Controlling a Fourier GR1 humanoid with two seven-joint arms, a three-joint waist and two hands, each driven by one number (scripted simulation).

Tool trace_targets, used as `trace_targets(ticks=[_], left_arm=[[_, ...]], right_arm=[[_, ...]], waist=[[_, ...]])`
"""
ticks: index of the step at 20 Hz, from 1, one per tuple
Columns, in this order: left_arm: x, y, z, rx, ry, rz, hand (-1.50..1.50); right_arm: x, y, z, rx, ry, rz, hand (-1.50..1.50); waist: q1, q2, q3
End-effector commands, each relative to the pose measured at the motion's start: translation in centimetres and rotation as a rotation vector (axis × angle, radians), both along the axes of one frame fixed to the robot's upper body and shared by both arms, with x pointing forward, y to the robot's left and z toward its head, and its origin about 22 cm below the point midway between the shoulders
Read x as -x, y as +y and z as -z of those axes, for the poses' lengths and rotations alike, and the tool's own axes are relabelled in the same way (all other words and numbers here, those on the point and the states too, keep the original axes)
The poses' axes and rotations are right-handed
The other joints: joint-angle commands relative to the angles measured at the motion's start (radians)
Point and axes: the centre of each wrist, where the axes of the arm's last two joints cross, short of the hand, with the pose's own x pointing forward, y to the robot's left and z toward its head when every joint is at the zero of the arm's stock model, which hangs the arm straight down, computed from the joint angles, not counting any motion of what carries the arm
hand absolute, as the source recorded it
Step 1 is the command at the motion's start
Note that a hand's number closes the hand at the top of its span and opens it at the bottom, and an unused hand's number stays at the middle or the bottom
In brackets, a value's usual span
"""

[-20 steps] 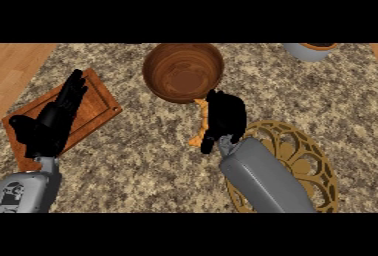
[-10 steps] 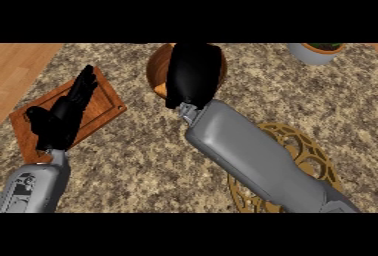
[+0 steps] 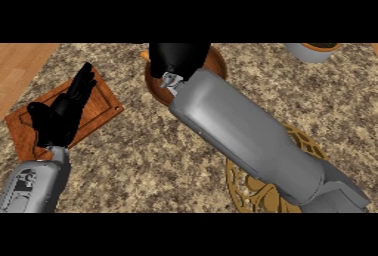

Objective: Pick the croissant from the placemat and place it in the bowl

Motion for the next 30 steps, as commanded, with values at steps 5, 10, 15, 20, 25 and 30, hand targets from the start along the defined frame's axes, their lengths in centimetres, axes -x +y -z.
trace_targets(ticks=[5,10,15,20,25,30], left_arm=[[0.1,0.3,0.3,0.010,-0.006,-0.039,0.00],[-0.8,0.3,-1.0,-0.001,-0.021,-0.051,0.00],[0.9,0.5,0.4,-0.007,0.012,-0.019,0.00],[0.5,1.1,0.0,-0.007,-0.012,-0.046,0.00],[0.7,1.8,0.3,0.003,-0.002,-0.064,0.00],[0.4,1.6,0.9,0.004,-0.006,-0.072,0.00]], right_arm=[[-2.4,-0.4,0.8,-0.239,0.002,0.139,1.50],[-4.3,-1.8,3.7,-0.233,-0.003,0.146,1.50],[-5.8,-3.0,5.5,-0.253,-0.003,0.163,1.50],[-7.2,-5.8,9.7,-0.213,0.275,0.314,1.50],[-7.9,-7.2,10.6,-0.364,0.324,0.244,-1.50],[-7.7,-7.5,10.6,-0.512,0.209,0.108,-1.50]], waist=[[-0.036,0.005,0.003],[-0.052,0.011,0.003],[-0.038,0.007,0.004],[-0.046,0.011,0.003],[-0.072,0.005,0.005],[-0.083,0.007,0.006]])
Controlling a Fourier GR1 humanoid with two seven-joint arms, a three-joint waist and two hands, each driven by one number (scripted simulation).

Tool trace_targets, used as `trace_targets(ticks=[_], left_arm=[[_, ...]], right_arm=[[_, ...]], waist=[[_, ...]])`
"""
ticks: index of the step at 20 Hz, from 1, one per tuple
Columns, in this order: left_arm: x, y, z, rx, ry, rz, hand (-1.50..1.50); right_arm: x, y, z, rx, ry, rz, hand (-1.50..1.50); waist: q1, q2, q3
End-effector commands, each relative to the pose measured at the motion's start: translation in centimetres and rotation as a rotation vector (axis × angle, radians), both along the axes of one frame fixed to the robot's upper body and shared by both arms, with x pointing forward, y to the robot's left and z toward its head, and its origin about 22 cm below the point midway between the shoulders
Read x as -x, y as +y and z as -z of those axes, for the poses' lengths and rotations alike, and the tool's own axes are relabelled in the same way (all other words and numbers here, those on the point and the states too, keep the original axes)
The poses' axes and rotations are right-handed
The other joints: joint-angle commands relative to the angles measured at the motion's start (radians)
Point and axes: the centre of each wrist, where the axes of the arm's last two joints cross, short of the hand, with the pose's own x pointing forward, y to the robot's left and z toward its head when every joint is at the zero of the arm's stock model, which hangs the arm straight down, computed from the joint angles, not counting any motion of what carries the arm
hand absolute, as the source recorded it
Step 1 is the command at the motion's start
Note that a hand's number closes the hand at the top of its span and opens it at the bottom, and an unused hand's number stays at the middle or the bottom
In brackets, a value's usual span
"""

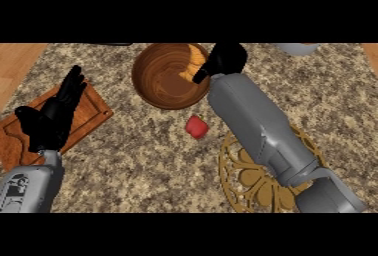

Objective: Pick the croissant from the placemat and place it in the bowl

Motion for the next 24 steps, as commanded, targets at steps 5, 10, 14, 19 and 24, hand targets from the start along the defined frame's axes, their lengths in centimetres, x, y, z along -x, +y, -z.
trace_targets(ticks=[5,10,14,19,24], left_arm=[[0.9,0.8,0.8,-0.004,0.004,-0.029,0.00],[1.7,2.9,1.2,-0.001,0.024,-0.069,0.00],[2.2,3.8,0.7,-0.005,0.017,-0.092,0.00],[3.3,4.4,1.0,0.012,0.024,-0.113,0.00],[2.9,4.2,1.5,-0.003,0.019,-0.127,0.00]], right_arm=[[0.2,-0.8,-1.9,-0.385,-0.410,0.075,-1.50],[1.5,-1.9,-2.1,-0.595,-0.567,0.103,-1.50],[4.4,-3.5,2.5,-0.635,-0.514,0.057,-1.50],[8.4,-7.3,4.2,-0.698,-0.510,0.021,-1.50],[13.3,-9.1,5.6,-0.801,-0.521,-0.062,-1.50]], waist=[[-0.030,-0.009,0.004],[-0.057,-0.025,0.003],[-0.096,-0.033,0.001],[-0.120,-0.038,0.001],[-0.120,-0.035,0.001]])
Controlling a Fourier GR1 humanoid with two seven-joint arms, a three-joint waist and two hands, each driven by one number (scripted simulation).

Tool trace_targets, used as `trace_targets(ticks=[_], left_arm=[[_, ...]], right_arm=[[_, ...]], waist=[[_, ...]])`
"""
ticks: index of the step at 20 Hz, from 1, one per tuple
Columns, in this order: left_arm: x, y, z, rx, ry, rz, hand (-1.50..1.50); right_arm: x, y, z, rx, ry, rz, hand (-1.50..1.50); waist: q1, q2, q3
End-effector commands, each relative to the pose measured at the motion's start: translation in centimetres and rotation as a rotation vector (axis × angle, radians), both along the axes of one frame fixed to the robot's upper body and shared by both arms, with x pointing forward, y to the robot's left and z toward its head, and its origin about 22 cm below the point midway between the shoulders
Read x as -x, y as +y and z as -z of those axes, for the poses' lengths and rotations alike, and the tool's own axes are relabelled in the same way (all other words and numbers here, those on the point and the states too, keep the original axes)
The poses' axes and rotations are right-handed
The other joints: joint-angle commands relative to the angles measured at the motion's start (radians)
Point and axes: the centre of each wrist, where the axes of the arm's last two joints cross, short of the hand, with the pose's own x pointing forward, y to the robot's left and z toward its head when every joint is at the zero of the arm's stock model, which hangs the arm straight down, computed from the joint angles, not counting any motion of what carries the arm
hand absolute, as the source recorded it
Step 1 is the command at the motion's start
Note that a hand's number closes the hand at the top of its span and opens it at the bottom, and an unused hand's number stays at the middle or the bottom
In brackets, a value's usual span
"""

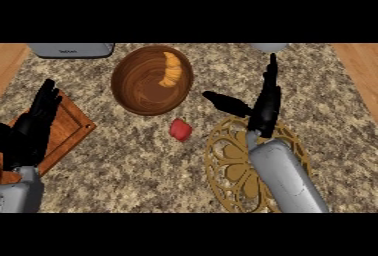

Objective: Pick the croissant from the placemat and place it in the bowl

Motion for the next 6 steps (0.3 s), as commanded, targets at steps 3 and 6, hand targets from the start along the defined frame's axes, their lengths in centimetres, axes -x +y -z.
trace_targets(ticks=[3,6], left_arm=[[-0.8,0.9,-0.9,-0.017,0.009,0.004,0.00],[0.5,-0.5,0.8,-0.007,-0.003,0.011,0.00]], right_arm=[[5.2,-1.4,0.4,-0.048,-0.084,-0.071,-1.50],[6.0,-3.8,-0.6,-0.037,-0.108,-0.090,-1.50]], waist=[[0.001,0.002,-0.001],[0.005,0.002,-0.001]])
